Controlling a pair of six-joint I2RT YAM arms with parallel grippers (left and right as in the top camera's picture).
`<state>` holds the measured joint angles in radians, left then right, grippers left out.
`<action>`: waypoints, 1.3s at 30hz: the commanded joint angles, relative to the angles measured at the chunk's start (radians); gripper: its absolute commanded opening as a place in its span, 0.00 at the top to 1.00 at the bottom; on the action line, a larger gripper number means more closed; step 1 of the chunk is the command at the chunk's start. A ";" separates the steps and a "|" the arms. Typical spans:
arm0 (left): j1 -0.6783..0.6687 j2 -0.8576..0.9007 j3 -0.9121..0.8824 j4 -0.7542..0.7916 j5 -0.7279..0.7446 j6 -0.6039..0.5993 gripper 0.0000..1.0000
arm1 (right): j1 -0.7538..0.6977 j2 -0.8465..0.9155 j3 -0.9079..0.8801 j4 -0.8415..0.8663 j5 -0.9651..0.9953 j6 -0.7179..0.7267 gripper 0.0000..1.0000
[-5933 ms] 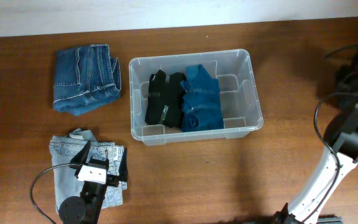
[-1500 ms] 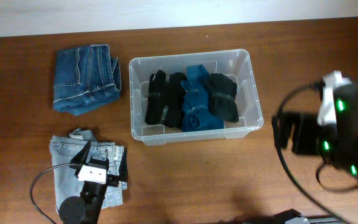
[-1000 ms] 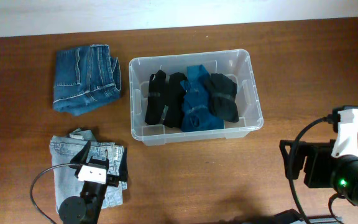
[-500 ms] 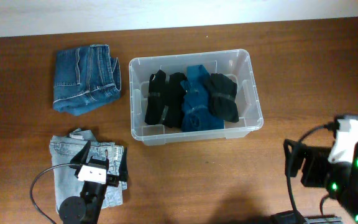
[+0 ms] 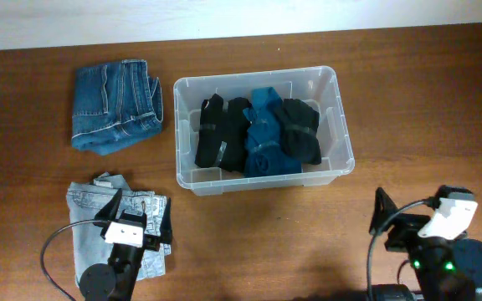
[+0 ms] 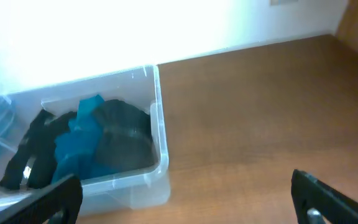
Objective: Pack container
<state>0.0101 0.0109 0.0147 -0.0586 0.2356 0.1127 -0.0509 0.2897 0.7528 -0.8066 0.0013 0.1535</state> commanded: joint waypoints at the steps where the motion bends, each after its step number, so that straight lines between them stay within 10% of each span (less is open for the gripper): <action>1: 0.006 -0.006 -0.006 -0.001 0.005 0.016 0.01 | -0.008 -0.069 -0.139 0.117 -0.023 -0.043 0.02; 14: 0.006 -0.006 -0.006 -0.001 0.005 0.016 0.01 | -0.008 -0.264 -0.533 0.595 -0.154 -0.053 0.02; 39: 0.006 -0.006 -0.006 -0.001 0.005 0.016 0.01 | -0.008 -0.286 -0.747 0.778 -0.202 -0.197 0.02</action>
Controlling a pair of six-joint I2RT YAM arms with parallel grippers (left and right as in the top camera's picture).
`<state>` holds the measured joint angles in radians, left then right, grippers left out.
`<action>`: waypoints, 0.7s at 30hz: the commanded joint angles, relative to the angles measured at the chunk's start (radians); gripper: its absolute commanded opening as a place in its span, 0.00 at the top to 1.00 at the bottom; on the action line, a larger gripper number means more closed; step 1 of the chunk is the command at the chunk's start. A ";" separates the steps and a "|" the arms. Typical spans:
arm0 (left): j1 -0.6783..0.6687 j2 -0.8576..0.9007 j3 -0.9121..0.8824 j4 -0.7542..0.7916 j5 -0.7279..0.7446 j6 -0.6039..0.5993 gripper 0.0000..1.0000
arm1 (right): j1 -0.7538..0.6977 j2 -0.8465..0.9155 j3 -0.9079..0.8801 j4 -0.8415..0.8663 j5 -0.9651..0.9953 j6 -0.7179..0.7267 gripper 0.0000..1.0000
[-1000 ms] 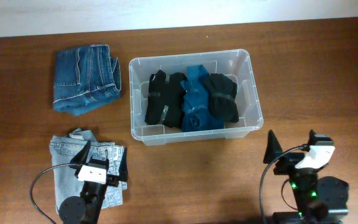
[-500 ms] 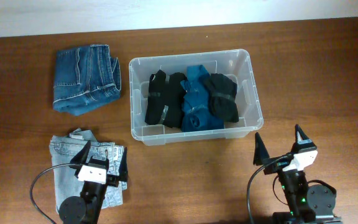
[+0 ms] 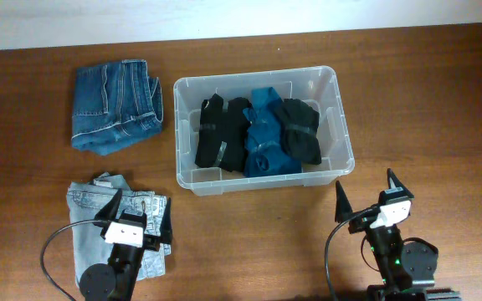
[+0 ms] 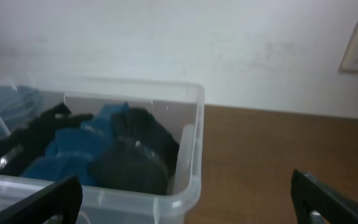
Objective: Pack container
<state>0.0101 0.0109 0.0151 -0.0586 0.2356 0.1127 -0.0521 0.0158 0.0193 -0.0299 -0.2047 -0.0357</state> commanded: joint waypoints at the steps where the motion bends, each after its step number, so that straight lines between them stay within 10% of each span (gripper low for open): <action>1: 0.006 -0.006 -0.006 -0.001 0.005 0.016 0.01 | -0.007 -0.013 -0.014 0.001 0.011 -0.007 0.01; 21: 0.006 -0.006 -0.006 -0.001 0.005 0.016 0.01 | -0.007 -0.012 -0.014 -0.045 0.157 0.028 0.02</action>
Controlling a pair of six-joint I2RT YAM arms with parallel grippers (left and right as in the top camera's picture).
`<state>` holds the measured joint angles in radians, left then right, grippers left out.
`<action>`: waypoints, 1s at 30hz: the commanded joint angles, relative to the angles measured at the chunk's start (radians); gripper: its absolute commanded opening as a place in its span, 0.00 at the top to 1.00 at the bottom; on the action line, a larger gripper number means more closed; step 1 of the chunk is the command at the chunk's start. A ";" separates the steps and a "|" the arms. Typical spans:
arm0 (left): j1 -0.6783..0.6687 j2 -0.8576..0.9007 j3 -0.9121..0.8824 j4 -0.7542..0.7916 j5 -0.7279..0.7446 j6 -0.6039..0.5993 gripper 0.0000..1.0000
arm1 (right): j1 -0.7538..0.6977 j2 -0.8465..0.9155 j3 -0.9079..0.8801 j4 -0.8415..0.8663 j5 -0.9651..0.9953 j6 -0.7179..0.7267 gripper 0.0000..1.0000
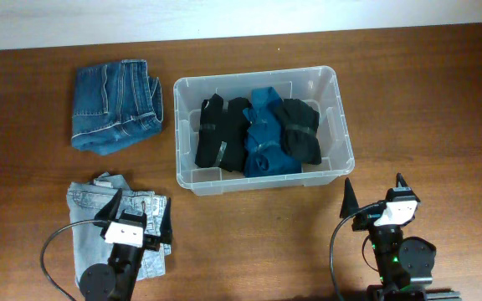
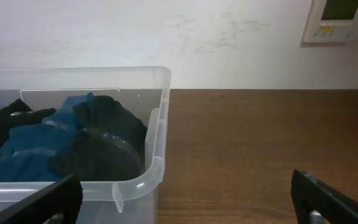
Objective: Pack container
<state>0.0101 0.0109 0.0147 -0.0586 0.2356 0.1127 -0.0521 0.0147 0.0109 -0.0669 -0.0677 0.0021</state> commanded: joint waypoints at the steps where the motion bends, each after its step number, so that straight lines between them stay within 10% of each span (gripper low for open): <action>1: 0.006 -0.006 -0.006 -0.001 0.005 0.016 0.01 | -0.007 -0.011 -0.005 -0.008 0.020 -0.010 0.02; 30: 0.006 -0.005 -0.001 0.084 0.080 -0.032 0.01 | -0.007 -0.011 -0.005 -0.008 0.020 -0.010 0.02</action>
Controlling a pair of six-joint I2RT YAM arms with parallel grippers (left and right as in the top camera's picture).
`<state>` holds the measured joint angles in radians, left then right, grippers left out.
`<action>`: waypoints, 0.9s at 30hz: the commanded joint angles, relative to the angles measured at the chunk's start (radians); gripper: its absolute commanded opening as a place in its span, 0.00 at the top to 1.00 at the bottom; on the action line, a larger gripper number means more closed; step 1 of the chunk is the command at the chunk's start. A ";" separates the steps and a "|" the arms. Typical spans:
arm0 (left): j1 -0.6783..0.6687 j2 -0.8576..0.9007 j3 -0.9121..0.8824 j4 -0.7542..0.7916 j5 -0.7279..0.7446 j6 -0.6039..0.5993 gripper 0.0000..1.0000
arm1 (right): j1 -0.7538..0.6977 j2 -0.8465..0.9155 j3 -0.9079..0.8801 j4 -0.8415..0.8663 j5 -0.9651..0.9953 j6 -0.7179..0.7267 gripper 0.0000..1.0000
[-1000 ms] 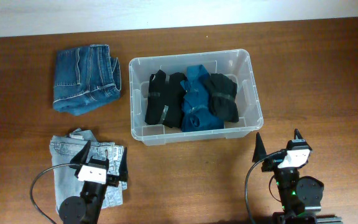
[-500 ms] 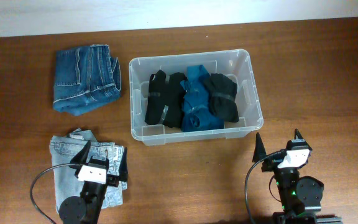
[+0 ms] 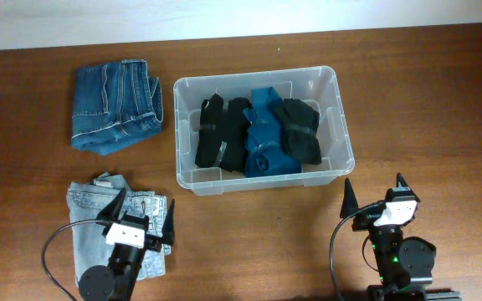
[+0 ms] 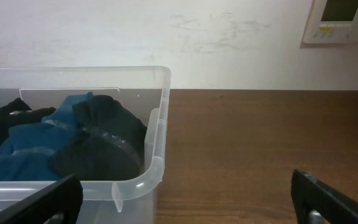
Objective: Pack container
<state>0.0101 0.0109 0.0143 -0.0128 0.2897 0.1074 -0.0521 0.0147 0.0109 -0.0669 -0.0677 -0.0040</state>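
A clear plastic container (image 3: 258,73) stands mid-table and holds a black bundle (image 3: 220,134), a teal garment (image 3: 266,138) and another black bundle (image 3: 301,130). Folded dark blue jeans (image 3: 115,104) lie to its left. Light grey-blue jeans (image 3: 90,221) lie at the front left, and my left gripper (image 3: 147,205) hangs open over them. My right gripper (image 3: 375,186) is open and empty in front of the container's near right corner. The right wrist view looks at that corner (image 4: 157,134) with the teal garment (image 4: 36,140) and black bundle (image 4: 98,146) inside, the right gripper (image 4: 182,208) spread wide.
Bare brown table (image 3: 425,100) stretches to the right of the container. A white wall runs along the far edge, with a wall panel (image 4: 344,18) on it. Cables loop beside both arm bases at the front edge.
The left gripper has shifted slightly to the right over the light jeans. The right gripper and all the clothes are where they were.
At first my right gripper was at the front right, looking down at the container at an angle. Then it was further left and lower, turned toward the container. By 1.0 s ago it faced the near right corner squarely, and it stays there, open.
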 commanded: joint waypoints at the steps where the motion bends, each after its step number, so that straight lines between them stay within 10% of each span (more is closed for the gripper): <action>1: 0.006 -0.005 0.006 0.051 0.025 -0.040 0.01 | -0.007 -0.011 -0.005 -0.008 0.020 -0.004 0.01; 10: 0.006 0.135 0.281 -0.087 -0.227 -0.025 0.01 | -0.007 -0.011 -0.005 -0.008 0.020 -0.003 0.02; 27: 0.006 1.121 1.184 -1.006 -0.508 0.052 0.01 | -0.007 -0.011 -0.005 -0.008 0.020 -0.004 0.01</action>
<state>0.0113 1.0496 1.1240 -0.9607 -0.1783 0.1383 -0.0528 0.0128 0.0105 -0.0681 -0.0593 -0.0040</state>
